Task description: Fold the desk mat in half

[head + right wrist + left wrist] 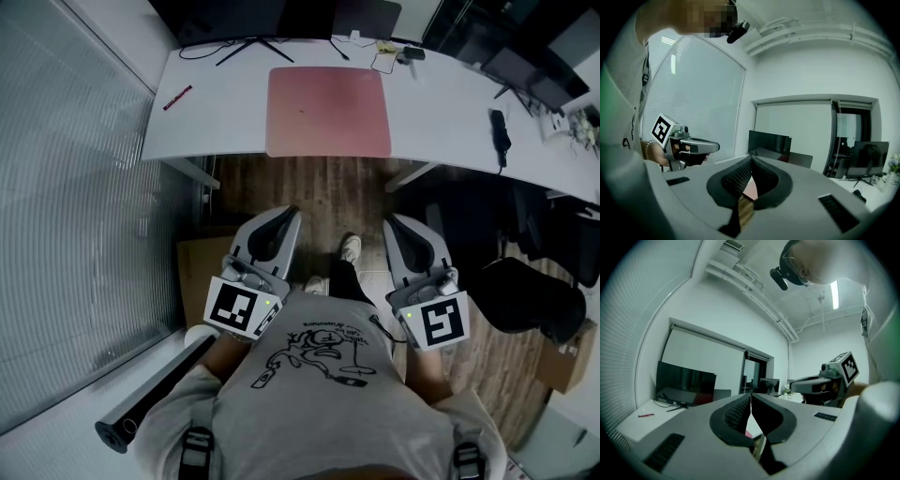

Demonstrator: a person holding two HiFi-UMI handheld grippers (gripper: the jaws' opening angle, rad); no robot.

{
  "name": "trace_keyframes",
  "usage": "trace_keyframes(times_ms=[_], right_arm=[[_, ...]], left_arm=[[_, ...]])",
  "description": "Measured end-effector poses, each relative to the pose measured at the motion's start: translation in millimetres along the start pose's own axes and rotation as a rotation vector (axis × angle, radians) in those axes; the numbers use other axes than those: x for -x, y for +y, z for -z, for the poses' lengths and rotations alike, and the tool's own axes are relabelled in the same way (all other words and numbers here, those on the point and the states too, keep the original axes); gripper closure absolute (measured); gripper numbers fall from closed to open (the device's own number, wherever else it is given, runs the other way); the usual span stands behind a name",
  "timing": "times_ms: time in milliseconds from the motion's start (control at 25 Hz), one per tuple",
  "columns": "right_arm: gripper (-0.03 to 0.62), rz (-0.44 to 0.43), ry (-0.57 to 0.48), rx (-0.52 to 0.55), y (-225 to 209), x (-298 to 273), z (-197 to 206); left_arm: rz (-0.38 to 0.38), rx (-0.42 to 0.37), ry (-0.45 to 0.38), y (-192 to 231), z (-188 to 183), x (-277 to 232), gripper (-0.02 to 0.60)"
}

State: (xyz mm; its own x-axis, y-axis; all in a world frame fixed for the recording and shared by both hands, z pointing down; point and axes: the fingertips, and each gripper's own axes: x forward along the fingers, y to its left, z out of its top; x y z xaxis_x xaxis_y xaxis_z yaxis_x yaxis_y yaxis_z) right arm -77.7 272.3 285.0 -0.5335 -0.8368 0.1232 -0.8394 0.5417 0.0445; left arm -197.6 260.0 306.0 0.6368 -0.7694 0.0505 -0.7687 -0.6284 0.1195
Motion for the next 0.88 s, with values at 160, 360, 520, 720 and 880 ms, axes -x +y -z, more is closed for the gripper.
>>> trace_keyframes(times_ms=[160, 360, 520, 720, 880], right_arm=[[0.588, 0.001, -0.004, 0.001, -20.1, -8.7, -1.6], [0.588, -0.006, -0.01, 0.004, -45.2, -19.0, -5.4], [0.588, -0.011, -0.012, 0.005, -67.6, -25.2, -6.3], [0.586, -0.021, -0.011, 0.009, -95.3, -30.4, -6.8], [0.588, -0.024, -0.012, 0.005, -120.1, -33.3, -6.9]], left_arm=[[-0.003, -0.005, -0.006, 3.1, -4.8, -21.6, 0.557], [-0.007, -0.009, -0.009, 4.5, -10.2, -49.0, 0.557], [-0.009, -0.009, -0.012, 2.3, -12.8, -71.4, 0.557], [-0.02, -0.014, -0.012, -0.8, -15.4, -99.0, 0.557], [-0.026, -0.016, -0.007, -5.1, -17.4, -122.3, 0.557]])
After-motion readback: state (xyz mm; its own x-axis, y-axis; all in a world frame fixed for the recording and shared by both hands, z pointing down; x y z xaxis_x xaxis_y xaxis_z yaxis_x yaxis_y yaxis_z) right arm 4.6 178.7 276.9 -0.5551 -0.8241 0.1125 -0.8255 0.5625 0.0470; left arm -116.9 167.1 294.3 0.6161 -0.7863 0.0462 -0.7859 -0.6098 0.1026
